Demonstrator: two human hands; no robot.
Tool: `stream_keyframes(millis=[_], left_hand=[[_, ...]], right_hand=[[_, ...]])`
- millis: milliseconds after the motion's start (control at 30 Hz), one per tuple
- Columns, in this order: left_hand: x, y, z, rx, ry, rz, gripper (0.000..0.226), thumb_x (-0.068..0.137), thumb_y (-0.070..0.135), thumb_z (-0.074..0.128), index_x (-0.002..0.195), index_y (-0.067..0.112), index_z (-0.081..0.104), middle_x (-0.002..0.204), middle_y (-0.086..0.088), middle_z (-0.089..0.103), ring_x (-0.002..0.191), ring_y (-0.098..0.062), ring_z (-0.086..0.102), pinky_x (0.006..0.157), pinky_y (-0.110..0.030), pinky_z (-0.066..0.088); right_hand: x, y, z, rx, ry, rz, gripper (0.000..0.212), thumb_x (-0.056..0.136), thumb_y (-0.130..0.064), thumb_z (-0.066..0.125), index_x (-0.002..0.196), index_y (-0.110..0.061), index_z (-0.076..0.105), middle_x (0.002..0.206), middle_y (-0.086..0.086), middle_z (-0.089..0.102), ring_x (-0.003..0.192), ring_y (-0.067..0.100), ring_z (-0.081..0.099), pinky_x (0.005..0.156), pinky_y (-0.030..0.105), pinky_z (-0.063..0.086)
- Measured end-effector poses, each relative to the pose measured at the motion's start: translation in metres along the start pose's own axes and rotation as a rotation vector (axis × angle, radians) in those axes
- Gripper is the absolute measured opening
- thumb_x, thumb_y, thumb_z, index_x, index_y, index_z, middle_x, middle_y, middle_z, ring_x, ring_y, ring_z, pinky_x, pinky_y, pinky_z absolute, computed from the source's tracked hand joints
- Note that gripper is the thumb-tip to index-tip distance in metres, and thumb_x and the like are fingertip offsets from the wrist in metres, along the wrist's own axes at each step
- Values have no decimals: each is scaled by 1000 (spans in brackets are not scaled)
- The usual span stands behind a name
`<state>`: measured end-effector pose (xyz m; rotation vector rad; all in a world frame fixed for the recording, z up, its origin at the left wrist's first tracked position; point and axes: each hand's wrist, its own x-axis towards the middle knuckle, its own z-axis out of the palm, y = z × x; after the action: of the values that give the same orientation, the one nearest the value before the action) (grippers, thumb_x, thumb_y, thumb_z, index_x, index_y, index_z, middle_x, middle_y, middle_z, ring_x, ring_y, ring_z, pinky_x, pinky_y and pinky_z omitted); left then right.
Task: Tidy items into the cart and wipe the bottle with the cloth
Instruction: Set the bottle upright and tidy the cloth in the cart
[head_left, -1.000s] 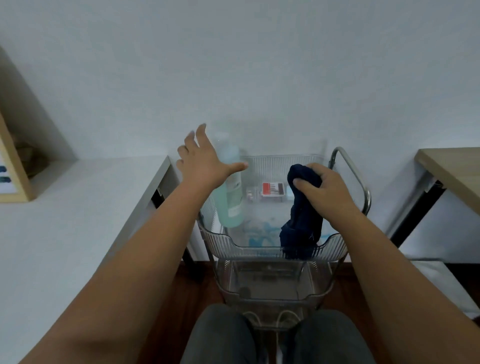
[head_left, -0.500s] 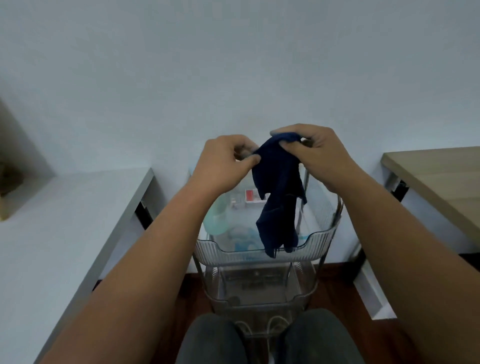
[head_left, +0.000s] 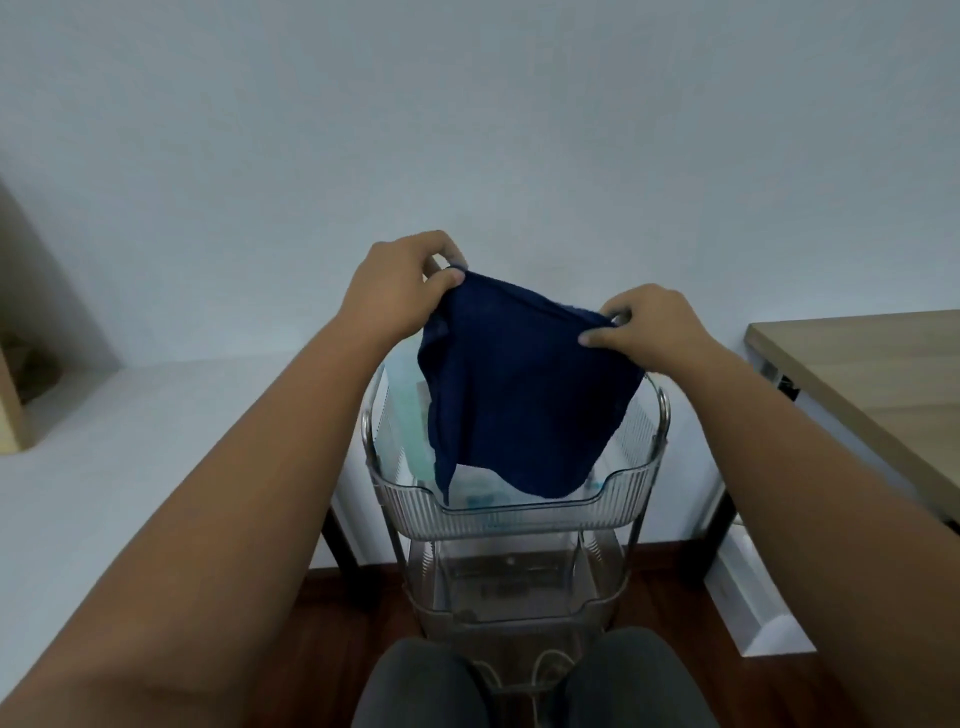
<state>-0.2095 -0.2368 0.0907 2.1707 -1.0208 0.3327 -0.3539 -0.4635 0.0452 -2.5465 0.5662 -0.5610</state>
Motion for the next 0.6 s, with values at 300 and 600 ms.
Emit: stream_keyframes(millis=[300, 600], left_hand=[[-27, -31, -11, -165, -331, 121, 20, 87, 17, 72, 89, 37, 76, 80, 20, 74, 78, 4, 68, 74, -8, 49], [-74, -52, 88, 543, -567, 63, 37, 91, 33, 63, 128, 35, 59, 114, 6, 64, 106, -17, 60, 83, -32, 51]], right_hand=[[-13, 19, -19, 210, -68, -71, 17, 66, -28, 86, 78, -33, 75, 81, -4, 72, 60, -4, 58, 61, 21, 46], [-15, 27, 72, -256, -308, 94, 42, 78, -20, 74, 118, -24, 62, 120, 6, 58, 93, 20, 58, 72, 25, 42]])
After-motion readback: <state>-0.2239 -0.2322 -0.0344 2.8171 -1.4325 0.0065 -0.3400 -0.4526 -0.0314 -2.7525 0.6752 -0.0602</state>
